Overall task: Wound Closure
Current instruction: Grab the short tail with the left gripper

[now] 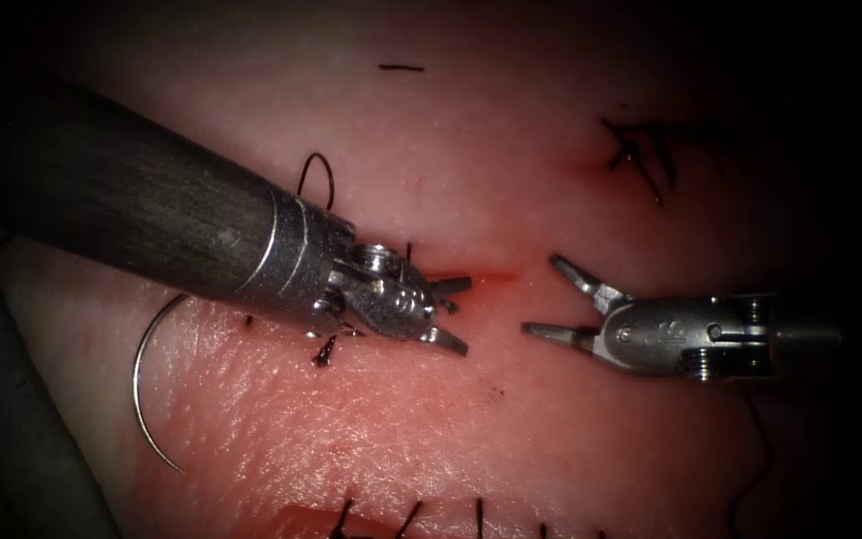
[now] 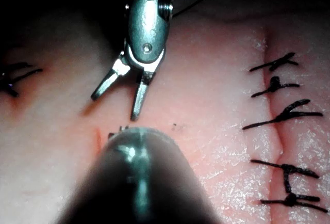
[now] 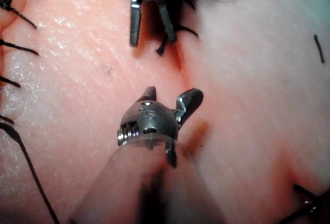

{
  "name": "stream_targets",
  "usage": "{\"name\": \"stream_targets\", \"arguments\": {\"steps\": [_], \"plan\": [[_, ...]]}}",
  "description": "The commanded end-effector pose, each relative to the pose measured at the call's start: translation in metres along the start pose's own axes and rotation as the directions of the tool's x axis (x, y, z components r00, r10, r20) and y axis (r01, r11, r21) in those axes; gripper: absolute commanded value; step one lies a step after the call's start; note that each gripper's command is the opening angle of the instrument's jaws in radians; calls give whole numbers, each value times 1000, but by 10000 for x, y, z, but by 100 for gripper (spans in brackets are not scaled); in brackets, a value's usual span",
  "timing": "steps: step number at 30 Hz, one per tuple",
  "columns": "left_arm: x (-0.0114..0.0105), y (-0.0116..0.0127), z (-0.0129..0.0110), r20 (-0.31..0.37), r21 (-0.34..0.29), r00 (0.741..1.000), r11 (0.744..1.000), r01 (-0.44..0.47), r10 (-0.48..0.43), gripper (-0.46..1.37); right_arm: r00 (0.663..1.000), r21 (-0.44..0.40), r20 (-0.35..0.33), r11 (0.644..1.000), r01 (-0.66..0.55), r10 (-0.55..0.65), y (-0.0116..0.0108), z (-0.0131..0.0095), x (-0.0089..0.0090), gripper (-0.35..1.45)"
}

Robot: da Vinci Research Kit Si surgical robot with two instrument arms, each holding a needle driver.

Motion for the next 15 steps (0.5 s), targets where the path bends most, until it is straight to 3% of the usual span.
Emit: {"name": "stream_targets", "arguments": {"steps": [1, 6, 15], "plan": [[-5, -1, 5, 5, -5, 1000, 1000, 1, -1, 28, 1000, 2, 0, 1000, 0, 0, -1, -1, 0, 90], [-12, 0, 14, 53, -27, 999, 1000, -6, 8, 28, 1000, 2, 0, 1000, 0, 0, -2, -3, 1, 90], [-16, -1, 25, 63, -22, 998, 1000, 12, -10, 16, 1000, 1, -1, 1000, 1, -1, -5, -4, 2, 90]]}}
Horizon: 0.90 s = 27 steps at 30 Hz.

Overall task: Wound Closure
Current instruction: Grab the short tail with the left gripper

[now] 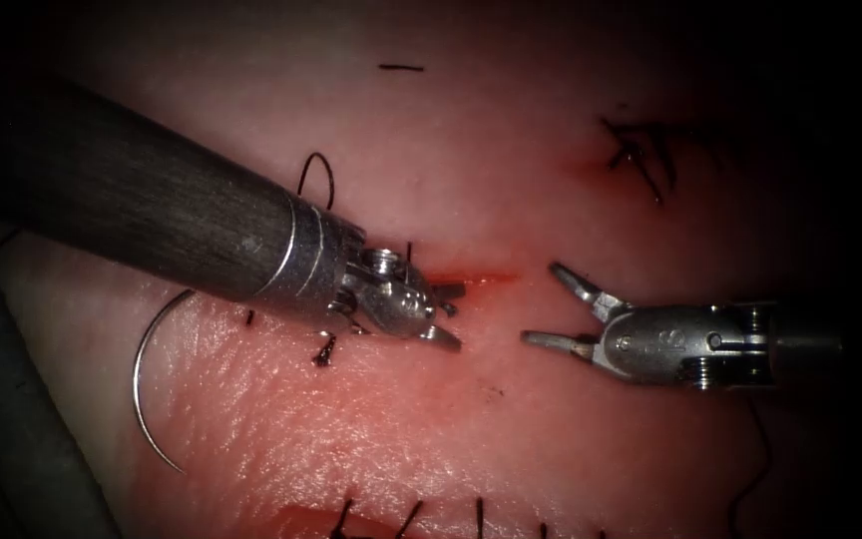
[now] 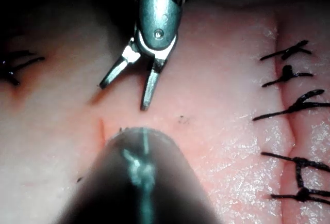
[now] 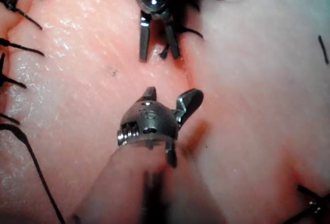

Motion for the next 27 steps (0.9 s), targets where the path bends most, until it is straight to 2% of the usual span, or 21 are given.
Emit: {"name": "stream_targets", "arguments": {"steps": [1, 9, 13, 19, 22, 25, 27], "plan": [[0, 0, 0, -1, -4, 1000, 1000, 2, -2, 14, 1000, 1, 0, 1000, 1, -1, 0, 0, 0, 90], [-2, -1, 0, 5, 0, 1000, 1000, 12, -12, -35, 1000, 0, -1, 1000, 2, -2, -3, -1, 0, 91], [-6, -4, 0, 21, 12, 1000, 1000, 14, -14, -35, 1000, 1, -1, 1000, 2, -2, -5, -3, 1, 90], [-9, -1, -3, 50, -12, 999, 1000, -4, 5, -35, 1000, 0, 0, 1000, 2, -2, -5, -4, 1, 88], [-7, 3, -9, 43, -2, 999, 1000, -20, 20, -35, 1000, -1, 0, 1000, 1, -1, -4, -2, 1, 84], [-2, 8, -18, -17, -20, 999, 999, -40, 40, -35, 1000, 17, -20, 1000, 12, -12, -1, 1, -1, 80], [2, 12, -27, -32, -30, 998, 998, -63, 62, -35, 997, 86, -78, 996, 18, -11, 3, 7, -4, 72]]}}
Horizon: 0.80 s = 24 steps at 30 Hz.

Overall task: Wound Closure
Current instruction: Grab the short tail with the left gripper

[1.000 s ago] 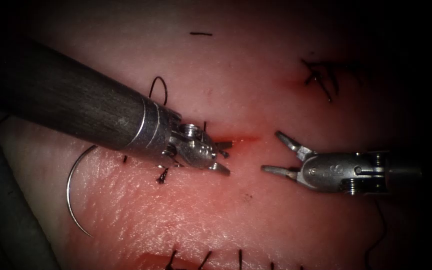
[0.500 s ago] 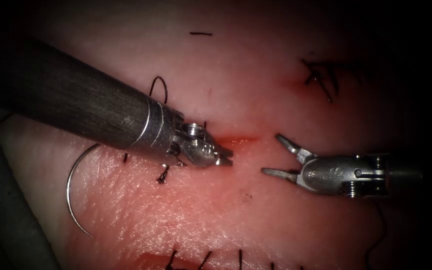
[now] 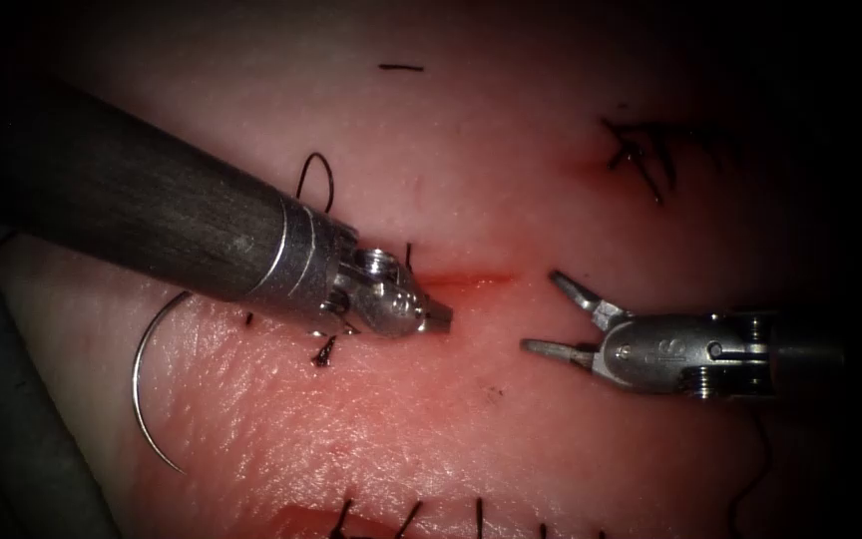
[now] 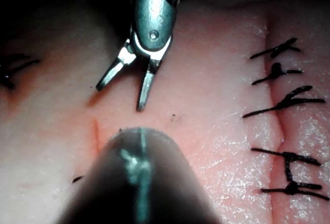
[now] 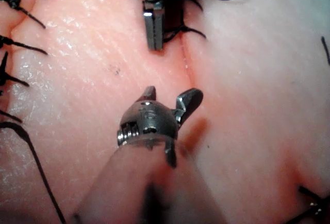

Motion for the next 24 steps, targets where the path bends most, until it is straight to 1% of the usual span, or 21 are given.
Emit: {"name": "stream_targets", "arguments": {"steps": [1, 3, 4, 6, 8, 9, 11, 12, 14, 16, 19, 24], "plan": [[1, 1, -3, -11, -9, 1000, 1000, -11, 10, -35, 998, 74, -66, 997, 12, -7, 3, 3, -5, 73], [2, 2, -9, -13, -12, 1000, 1000, -26, 25, -35, 994, 112, -104, 993, 30, -18, 7, 7, -9, 73], [2, 3, -12, -17, -13, 999, 999, -30, 30, -35, 990, 144, -140, 988, 52, -32, 11, 11, -12, 74], [2, 4, -14, -21, -14, 999, 999, -30, 30, -35, 984, 163, -173, 984, 75, -46, 15, 15, -16, 78], [-1, 3, -15, -22, -16, 999, 999, -33, 32, -35, 971, 181, -231, 977, 114, -70, 19, 24, -21, 82], [-2, 2, -15, -22, -16, 999, 999, -33, 33, -35, 969, 184, -236, 976, 117, -71, 20, 25, -21, 82], [-5, 1, -16, -23, -17, 999, 999, -35, 35, -35, 961, 203, -268, 970, 130, -72, 21, 32, -24, 85], [-7, 1, -16, -24, -18, 999, 999, -37, 36, -35, 951, 219, -300, 964, 148, -78, 19, 40, -26, 88], [-8, 1, -18, -24, -19, 999, 999, -44, 43, -35, 942, 234, -326, 959, 159, -77, 17, 47, -27, 84], [-10, 1, -19, -24, -20, 999, 999, -44, 44, -35, 937, 245, -341, 954, 171, -80, 16, 51, -26, 82], [-12, 1, -20, -24, -20, 999, 999, -46, 45, -35, 938, 247, -338, 955, 163, -73, 14, 54, -27, 81], [-11, 1, -21, -27, -20, 999, 999, -44, 43, -35, 941, 240, -331, 959, 154, -68, 12, 46, -31, 82]]}}
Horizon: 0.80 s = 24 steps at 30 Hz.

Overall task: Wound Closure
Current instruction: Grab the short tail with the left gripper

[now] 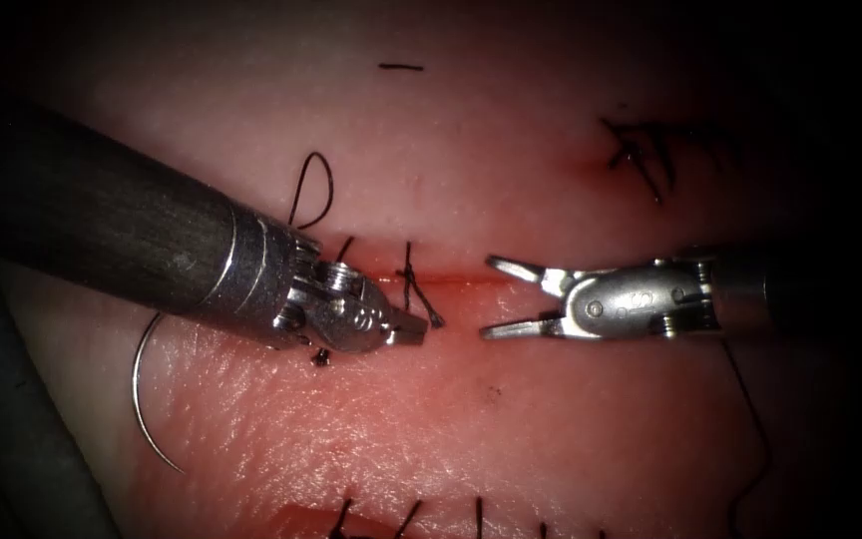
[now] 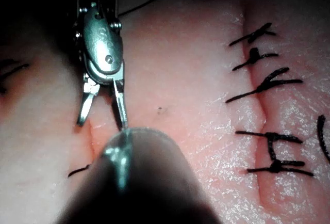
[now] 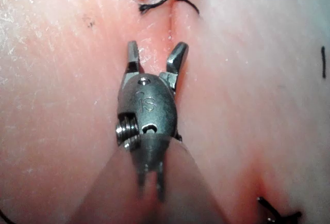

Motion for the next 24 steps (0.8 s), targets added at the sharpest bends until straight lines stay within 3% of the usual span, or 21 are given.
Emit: {"name": "stream_targets", "arguments": {"steps": [1, 4, 6, 7, 9, 16, 18, 21, 24], "plan": [[1, -1, 1, 0, -4, 1000, 1000, 1, -1, -35, 1000, -7, 4, 1000, -5, 5, -1, -4, 1, 82], [3, -3, 2, -2, -2, 1000, 1000, 4, -4, -35, 1000, -20, 11, 1000, -10, 10, -3, -12, 2, 82], [4, -3, 3, -2, -2, 1000, 1000, 5, -5, 13, 1000, -29, 15, 999, -16, 16, -5, -16, 3, 83], [5, -3, 4, -1, 3, 1000, 1000, 6, -6, 59, 1000, -38, 20, 999, -16, 17, -7, -19, 5, 84], [6, -3, 4, -3, 6, 1000, 1000, 8, -8, 68, 999, -53, 27, 998, -17, 19, -8, -22, 8, 88], [9, -2, 8, -3, 12, 1000, 1000, 11, -11, 82, 998, -121, 60, 992, -28, 36, -17, -25, 22, 93], [9, -3, 10, -3, 13, 1000, 1000, 11, -11, 80, 997, -131, 65, 991, -30, 39, -18, -25, 24, 94], [10, -4, 14, 0, 13, 1000, 1000, 12, -12, 62, 997, -137, 68, 990, -30, 40, -19, -27, 23, 100], [10, -6, 20, 5, 13, 1000, 1000, 11, -11, 67, 997, -142, 70, 989, -31, 41, -20, -27, 23, 104]]}}
